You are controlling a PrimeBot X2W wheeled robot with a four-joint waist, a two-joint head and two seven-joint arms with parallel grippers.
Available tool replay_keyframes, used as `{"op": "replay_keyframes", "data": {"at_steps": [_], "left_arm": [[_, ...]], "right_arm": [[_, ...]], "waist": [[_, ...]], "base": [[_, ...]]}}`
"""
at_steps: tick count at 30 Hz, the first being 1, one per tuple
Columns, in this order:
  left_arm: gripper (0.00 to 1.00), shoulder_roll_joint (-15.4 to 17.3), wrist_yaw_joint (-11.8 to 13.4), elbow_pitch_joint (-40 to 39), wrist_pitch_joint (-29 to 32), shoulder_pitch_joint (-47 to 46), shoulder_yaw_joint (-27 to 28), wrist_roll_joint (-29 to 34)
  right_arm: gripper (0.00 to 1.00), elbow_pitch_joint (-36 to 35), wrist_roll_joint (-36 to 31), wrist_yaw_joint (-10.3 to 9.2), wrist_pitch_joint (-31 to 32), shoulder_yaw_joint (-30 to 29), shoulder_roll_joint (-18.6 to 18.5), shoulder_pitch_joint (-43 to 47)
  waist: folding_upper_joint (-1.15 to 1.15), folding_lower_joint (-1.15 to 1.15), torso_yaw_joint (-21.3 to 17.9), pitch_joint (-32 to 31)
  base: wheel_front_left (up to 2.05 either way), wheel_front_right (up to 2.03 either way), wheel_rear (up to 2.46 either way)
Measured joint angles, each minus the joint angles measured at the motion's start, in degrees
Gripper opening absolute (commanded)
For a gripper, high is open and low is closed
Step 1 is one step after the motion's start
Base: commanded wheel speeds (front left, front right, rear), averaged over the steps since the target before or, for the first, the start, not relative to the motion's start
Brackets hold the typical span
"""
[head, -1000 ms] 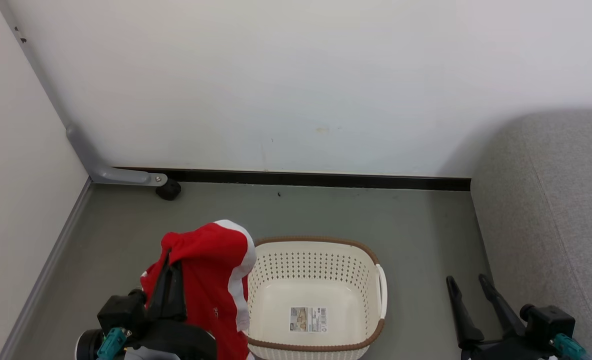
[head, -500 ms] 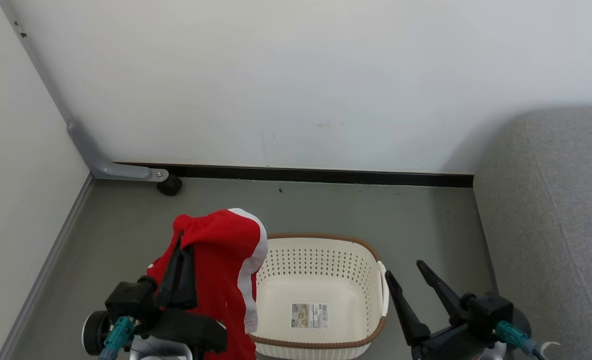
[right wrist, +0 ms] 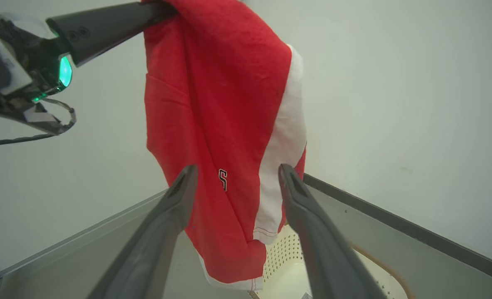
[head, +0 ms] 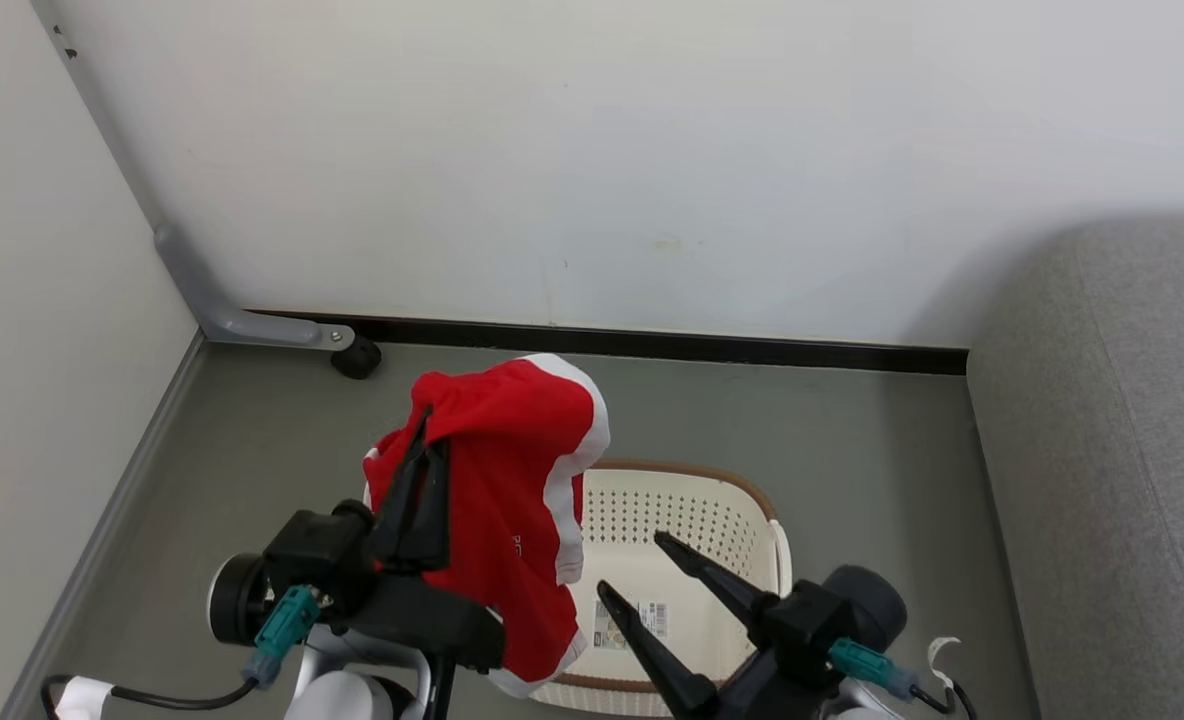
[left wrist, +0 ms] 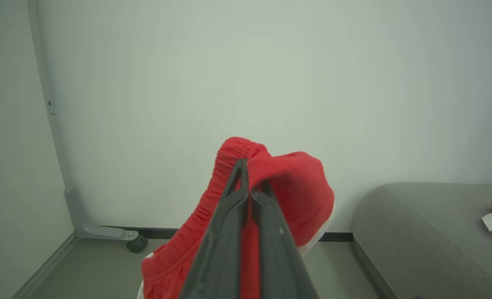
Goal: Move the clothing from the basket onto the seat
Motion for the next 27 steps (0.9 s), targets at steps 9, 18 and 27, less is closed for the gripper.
{"op": "replay_keyframes", "data": {"at_steps": [9, 18, 27], "left_arm": [[0.00, -0.02, -0.35, -2.54, 2.02, -1.25, -4.44, 0.00], [0.00, -0.03, -0.40, -3.59, 3.57, -3.33, -9.27, -0.80], [0.00, -0.02, 1.05, -5.43, 4.23, -4.98, -13.25, -3.13]], "right_arm": [[1.00, -0.01, 5.68, 0.00, -0.01, 6.72, -0.14, -8.06], [1.00, 1.25, 10.98, -0.93, 0.00, 13.49, -0.30, -12.60], [1.00, 1.79, 15.44, -3.24, -0.01, 16.35, -0.31, -14.09]], "waist": [[0.00, 0.00, 0.92, 0.35], [0.00, 0.00, 2.35, 0.97], [0.00, 0.00, 2.84, 1.25]], "base": [[0.00, 0.00, 0.00], [0.00, 0.00, 0.00], [0.00, 0.00, 0.00]]}}
